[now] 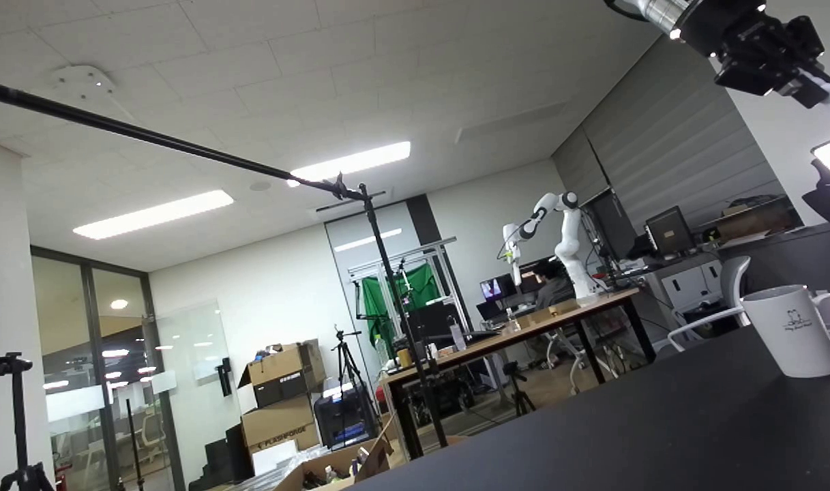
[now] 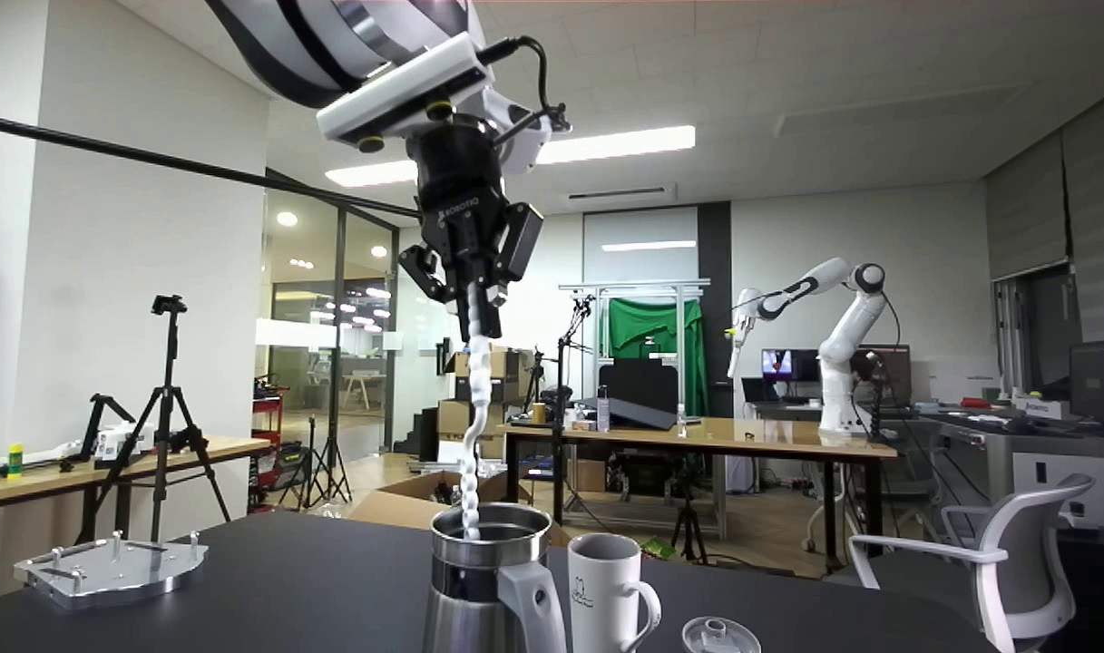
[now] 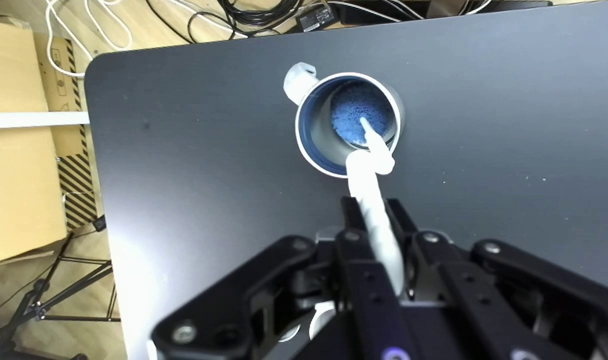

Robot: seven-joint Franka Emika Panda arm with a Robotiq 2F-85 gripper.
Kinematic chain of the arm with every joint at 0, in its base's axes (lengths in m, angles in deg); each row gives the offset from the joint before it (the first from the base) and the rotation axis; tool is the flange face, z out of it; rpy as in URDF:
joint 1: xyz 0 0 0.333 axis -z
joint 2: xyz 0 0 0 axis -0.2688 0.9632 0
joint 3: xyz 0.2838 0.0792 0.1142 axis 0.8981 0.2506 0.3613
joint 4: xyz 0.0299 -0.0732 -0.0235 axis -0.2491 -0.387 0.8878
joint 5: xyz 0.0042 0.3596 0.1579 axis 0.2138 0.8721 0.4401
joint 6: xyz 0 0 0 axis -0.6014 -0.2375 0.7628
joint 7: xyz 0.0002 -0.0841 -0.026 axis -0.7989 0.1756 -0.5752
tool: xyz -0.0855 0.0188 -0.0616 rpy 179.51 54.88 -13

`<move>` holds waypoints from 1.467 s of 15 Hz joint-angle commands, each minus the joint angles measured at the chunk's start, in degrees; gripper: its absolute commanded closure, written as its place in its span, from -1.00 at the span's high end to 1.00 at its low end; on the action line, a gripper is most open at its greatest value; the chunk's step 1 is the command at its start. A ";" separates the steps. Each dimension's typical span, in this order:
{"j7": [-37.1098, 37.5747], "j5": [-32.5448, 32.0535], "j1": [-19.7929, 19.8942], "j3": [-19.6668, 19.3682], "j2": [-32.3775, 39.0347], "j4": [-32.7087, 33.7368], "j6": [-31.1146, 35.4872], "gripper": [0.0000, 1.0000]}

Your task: Move the brush inside the flask up and down

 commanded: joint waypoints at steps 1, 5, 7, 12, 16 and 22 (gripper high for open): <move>1.30 -1.31 -0.46 0.43 -2.40 1.15 -2.76 -0.92; 0.88 -1.30 -0.66 0.92 -4.52 2.22 -4.51 -0.92; 0.75 -1.41 -0.82 1.28 -5.47 2.70 -5.13 -0.92; 0.23 -0.88 -1.46 1.58 -7.51 4.03 -6.12 -0.92; 0.10 -0.65 -1.78 1.67 -8.63 5.12 -6.08 -0.92; -0.01 -0.69 -1.75 1.41 -8.99 5.15 -5.69 -0.92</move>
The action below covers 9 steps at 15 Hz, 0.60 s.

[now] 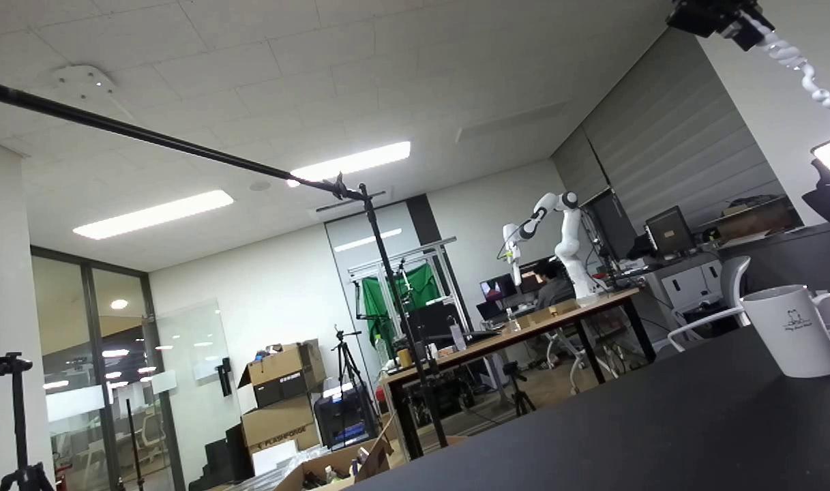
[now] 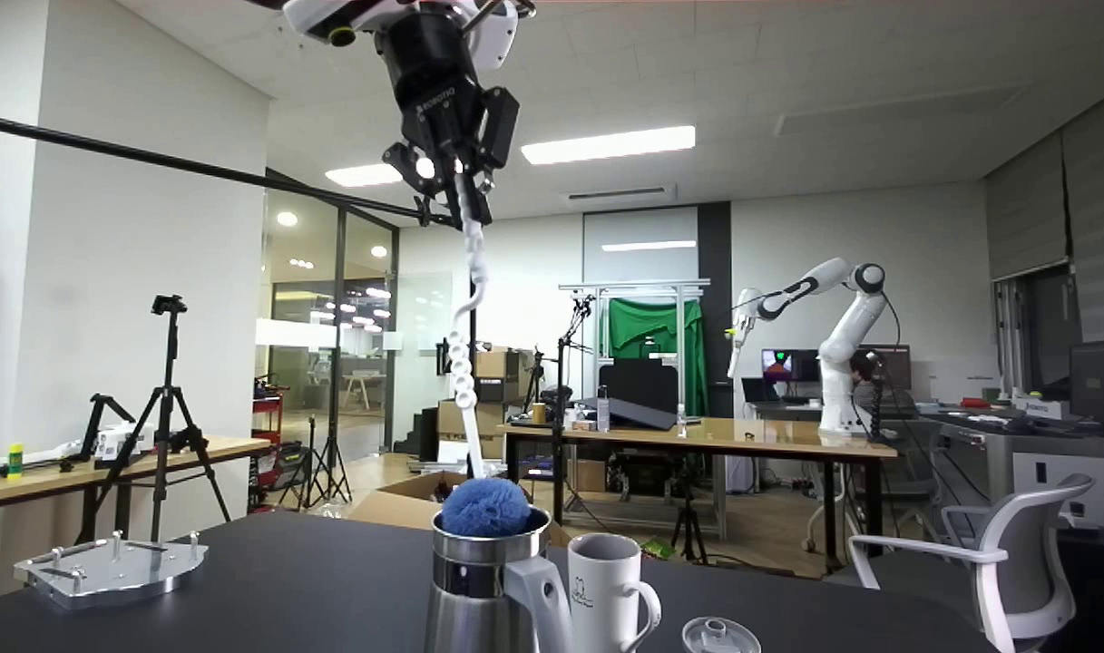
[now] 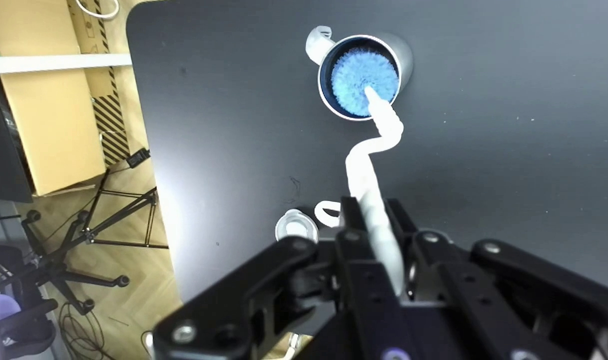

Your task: Move the brush inside the flask up and down

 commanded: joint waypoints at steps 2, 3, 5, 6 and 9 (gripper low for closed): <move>0.44 -0.50 -0.16 -0.79 0.59 0.44 -0.92 -0.92; 0.52 -0.47 0.10 -1.19 1.34 0.11 -0.46 -0.92; 0.83 -0.47 0.63 -1.90 3.01 -0.33 0.32 -0.92; 1.08 -0.48 0.90 -2.21 4.03 -0.36 0.44 -0.92; 2.15 -0.43 1.93 -3.25 8.34 -0.02 1.20 -0.92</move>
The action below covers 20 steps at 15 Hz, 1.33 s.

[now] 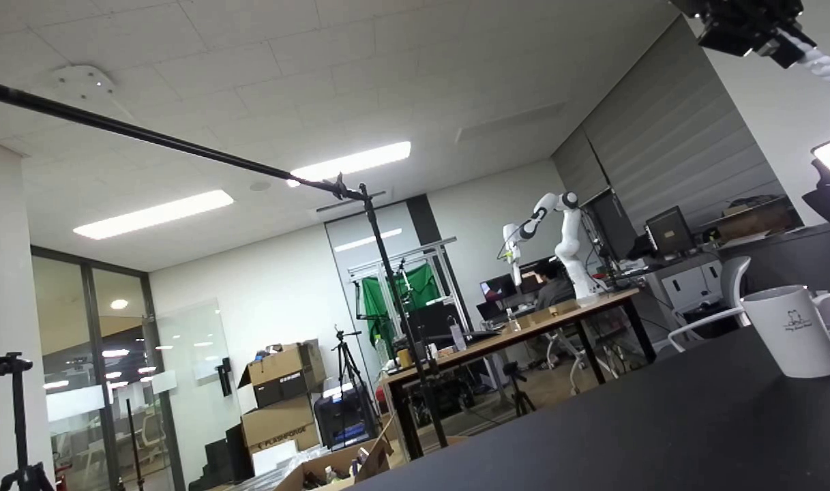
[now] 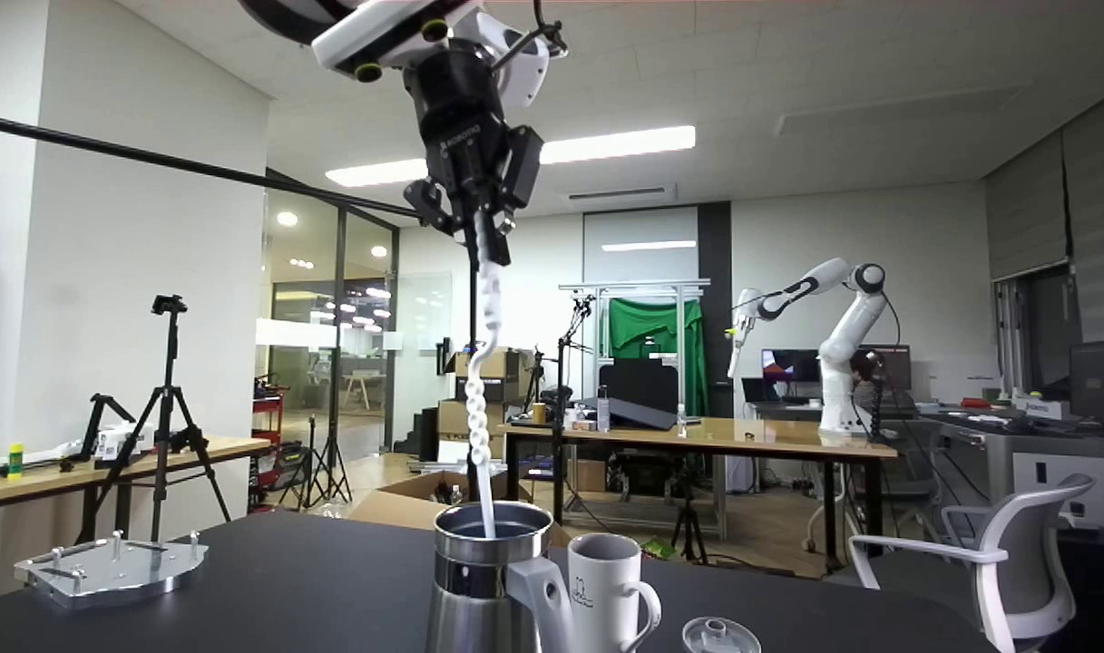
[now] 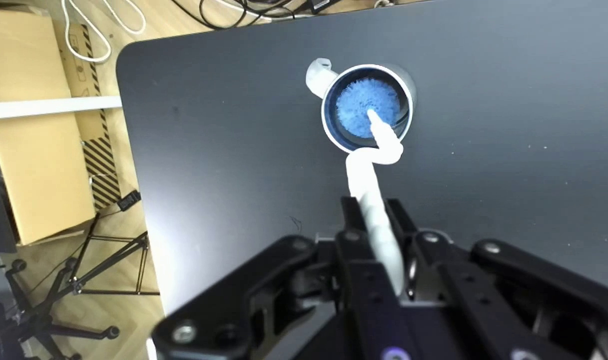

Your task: Move the brush inside the flask up and down

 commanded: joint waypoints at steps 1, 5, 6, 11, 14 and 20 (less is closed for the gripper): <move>2.27 -0.39 0.88 -1.39 5.11 1.02 0.98 -0.92; 2.48 0.27 1.33 -2.47 9.20 1.05 3.32 -0.92; 2.32 0.39 1.32 -2.61 9.84 0.95 3.71 -0.92; 1.00 0.75 0.97 -2.74 10.50 0.87 2.53 -0.05; -0.44 0.53 0.64 -2.48 8.93 1.54 -1.39 0.36; -1.59 0.21 0.26 -2.66 7.88 1.35 -3.66 0.64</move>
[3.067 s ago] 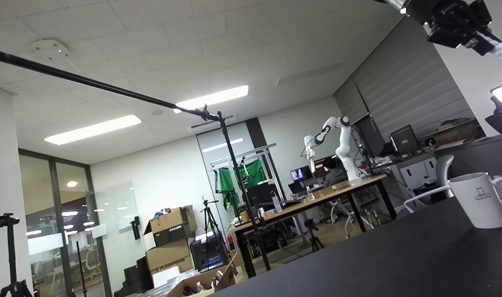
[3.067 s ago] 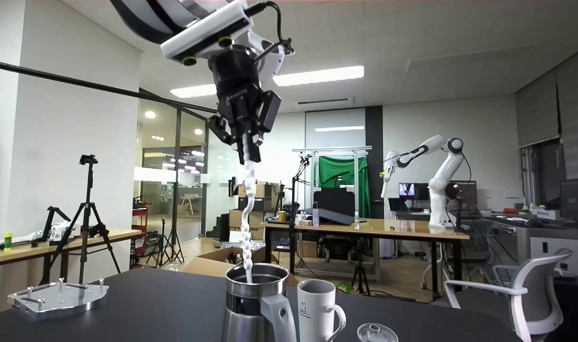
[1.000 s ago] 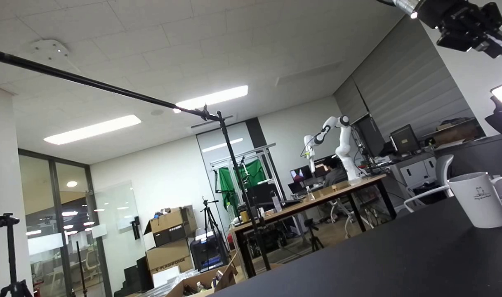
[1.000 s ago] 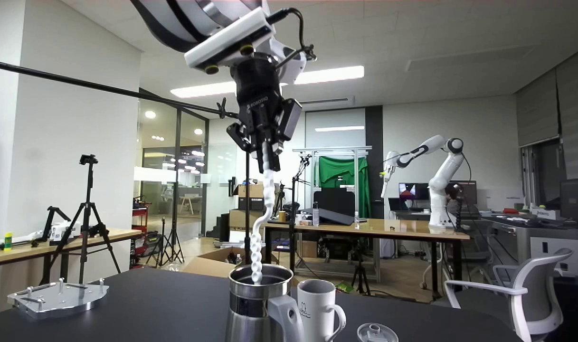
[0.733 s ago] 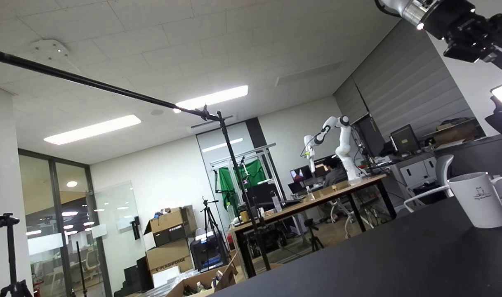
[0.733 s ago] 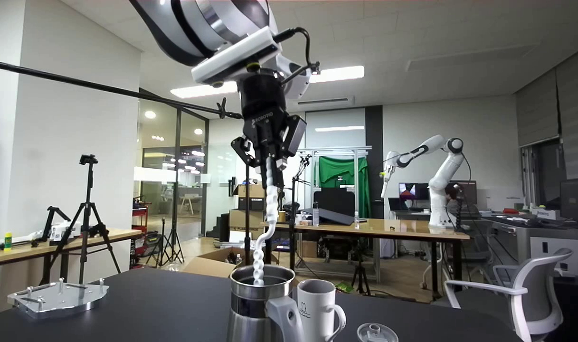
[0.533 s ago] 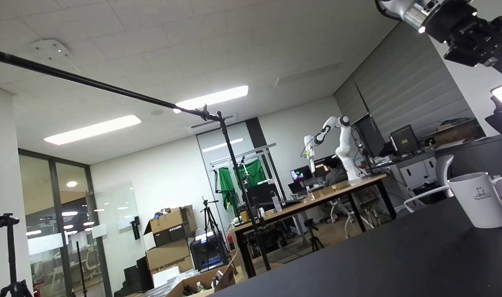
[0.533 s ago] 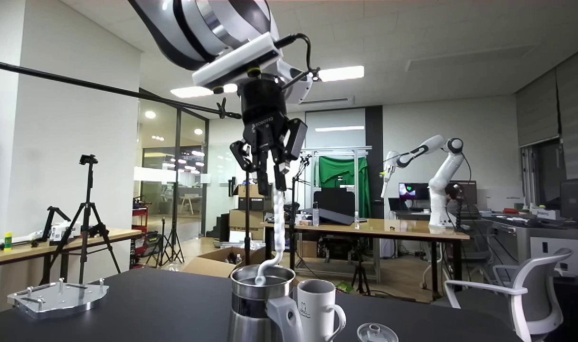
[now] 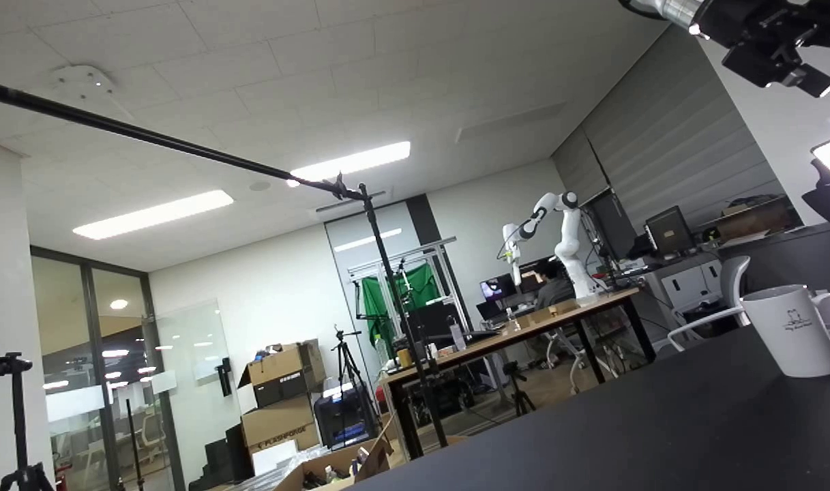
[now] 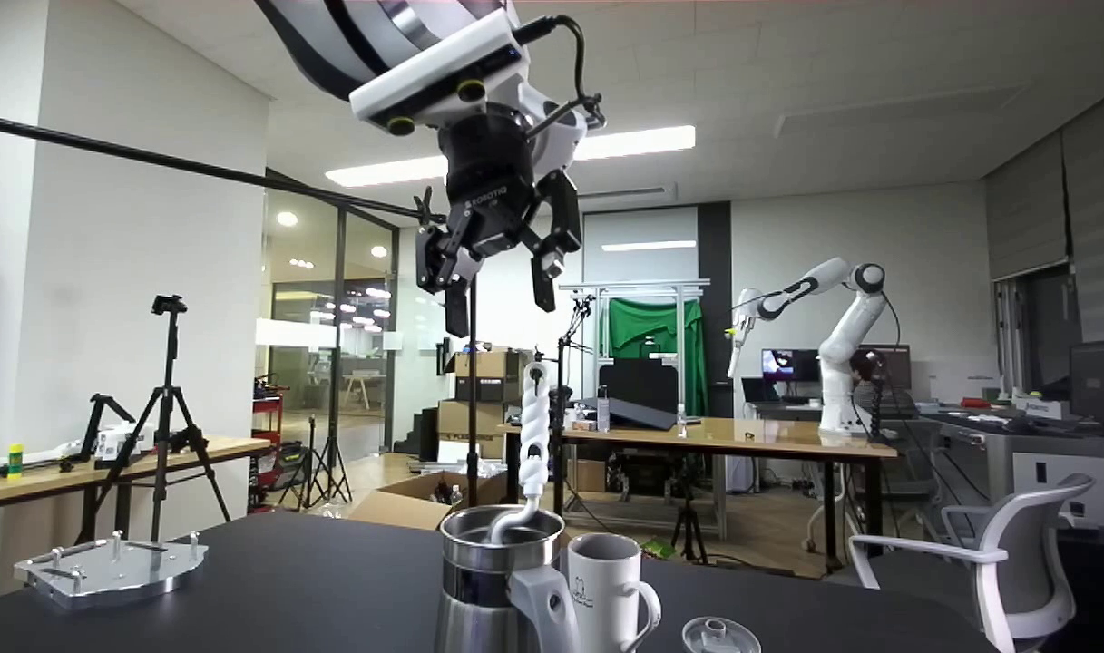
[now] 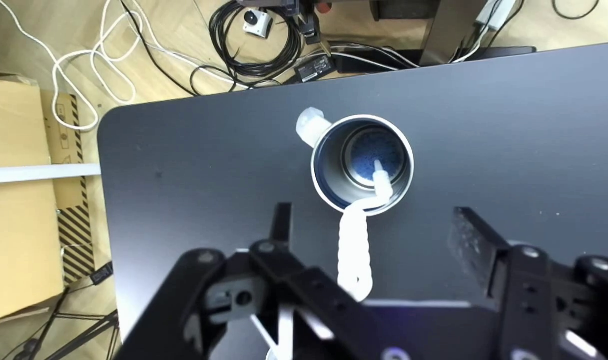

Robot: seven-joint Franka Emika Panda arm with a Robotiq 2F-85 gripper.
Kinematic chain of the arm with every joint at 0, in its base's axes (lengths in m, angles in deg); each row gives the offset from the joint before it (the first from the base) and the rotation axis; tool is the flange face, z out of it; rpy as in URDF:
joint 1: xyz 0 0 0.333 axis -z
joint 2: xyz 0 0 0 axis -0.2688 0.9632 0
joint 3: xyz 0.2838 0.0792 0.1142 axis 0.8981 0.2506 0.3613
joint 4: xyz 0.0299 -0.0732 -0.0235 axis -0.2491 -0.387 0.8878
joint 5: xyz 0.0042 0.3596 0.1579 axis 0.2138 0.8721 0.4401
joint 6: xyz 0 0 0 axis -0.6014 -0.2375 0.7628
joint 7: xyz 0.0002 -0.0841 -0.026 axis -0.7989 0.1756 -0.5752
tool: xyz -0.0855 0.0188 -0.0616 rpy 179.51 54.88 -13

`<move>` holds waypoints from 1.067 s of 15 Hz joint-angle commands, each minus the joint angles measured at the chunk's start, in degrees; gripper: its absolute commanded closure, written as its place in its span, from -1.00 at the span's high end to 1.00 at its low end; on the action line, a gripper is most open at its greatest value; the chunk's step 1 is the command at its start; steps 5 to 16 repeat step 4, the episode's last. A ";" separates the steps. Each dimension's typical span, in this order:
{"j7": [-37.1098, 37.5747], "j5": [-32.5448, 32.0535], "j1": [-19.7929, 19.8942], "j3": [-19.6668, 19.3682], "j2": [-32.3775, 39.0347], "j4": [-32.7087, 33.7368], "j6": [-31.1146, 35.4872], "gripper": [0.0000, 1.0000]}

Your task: Move the brush inside the flask up and down

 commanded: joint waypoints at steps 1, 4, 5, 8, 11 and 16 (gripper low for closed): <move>-0.01 -0.06 -0.37 -0.32 -0.10 0.07 -0.15 0.64; -0.13 -0.06 -0.37 -0.32 -0.09 0.07 -0.16 0.64; -0.13 -0.06 -0.37 -0.32 -0.09 0.07 -0.16 0.64; -0.13 -0.06 -0.37 -0.32 -0.09 0.07 -0.16 0.64; -0.13 -0.06 -0.37 -0.32 -0.09 0.07 -0.16 0.64; -0.13 -0.06 -0.37 -0.32 -0.09 0.07 -0.16 0.64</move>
